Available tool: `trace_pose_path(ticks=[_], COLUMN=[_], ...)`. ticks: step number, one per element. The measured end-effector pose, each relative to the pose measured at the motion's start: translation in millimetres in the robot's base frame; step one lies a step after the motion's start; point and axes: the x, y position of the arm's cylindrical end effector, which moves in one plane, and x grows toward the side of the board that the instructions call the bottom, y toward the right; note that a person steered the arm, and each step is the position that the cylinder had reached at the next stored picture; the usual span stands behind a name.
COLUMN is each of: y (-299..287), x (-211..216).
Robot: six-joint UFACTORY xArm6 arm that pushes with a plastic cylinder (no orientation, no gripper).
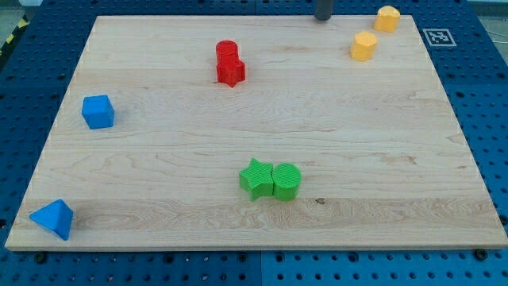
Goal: Place the yellow heart diagonally at the top of the yellow hexagon
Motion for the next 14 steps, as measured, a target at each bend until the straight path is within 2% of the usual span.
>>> trace_pose_path(ticks=[3,6,8,10,12,14], y=[27.2,120.2,141.0,175.5,104.5,90.6], x=[-0.1,0.4,-0.4,20.3,27.9,43.3])
